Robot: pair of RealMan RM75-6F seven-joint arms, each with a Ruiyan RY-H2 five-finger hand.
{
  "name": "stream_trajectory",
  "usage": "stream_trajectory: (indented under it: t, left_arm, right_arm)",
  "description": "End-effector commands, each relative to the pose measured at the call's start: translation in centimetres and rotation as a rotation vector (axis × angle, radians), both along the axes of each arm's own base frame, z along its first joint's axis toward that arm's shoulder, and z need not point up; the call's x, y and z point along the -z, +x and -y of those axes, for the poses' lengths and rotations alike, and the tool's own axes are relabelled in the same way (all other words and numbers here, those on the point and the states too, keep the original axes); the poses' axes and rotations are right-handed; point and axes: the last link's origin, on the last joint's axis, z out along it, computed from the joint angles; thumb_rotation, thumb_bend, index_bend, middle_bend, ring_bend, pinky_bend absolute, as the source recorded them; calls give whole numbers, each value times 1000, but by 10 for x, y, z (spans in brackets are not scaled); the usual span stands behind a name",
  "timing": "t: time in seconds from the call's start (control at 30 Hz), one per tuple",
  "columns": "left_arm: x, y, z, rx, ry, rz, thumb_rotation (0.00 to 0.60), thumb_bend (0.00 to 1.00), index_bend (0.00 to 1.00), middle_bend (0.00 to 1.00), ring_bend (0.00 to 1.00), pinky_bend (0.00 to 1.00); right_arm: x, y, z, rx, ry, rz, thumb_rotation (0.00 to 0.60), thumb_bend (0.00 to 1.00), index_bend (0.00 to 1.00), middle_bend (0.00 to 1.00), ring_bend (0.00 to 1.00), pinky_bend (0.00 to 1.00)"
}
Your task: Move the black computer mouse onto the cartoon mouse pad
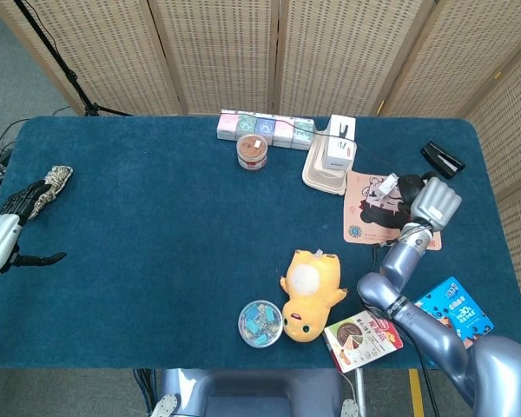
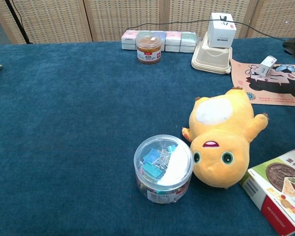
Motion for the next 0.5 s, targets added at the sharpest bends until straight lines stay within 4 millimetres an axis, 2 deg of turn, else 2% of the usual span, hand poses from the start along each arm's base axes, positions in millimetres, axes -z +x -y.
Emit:
stream_trajectory:
  t: [0.03,0.3,0.5]
  left_arm:
    - [-1,0,1,3,-1,2,600,0,0,0,0,0]
    - [-4,-2,5,3,5,12,600,0,0,0,0,0]
    - [-7,-3,6,0,6,21,600,0,0,0,0,0]
  right_arm:
    - [5,-3,-5,30,22,7,600,469,410,454,434,521]
    - [30,13,0,42,86,37,600,469,411,455,434,522]
    - [37,10,4,84,100,41,600,470,410,455,434,522]
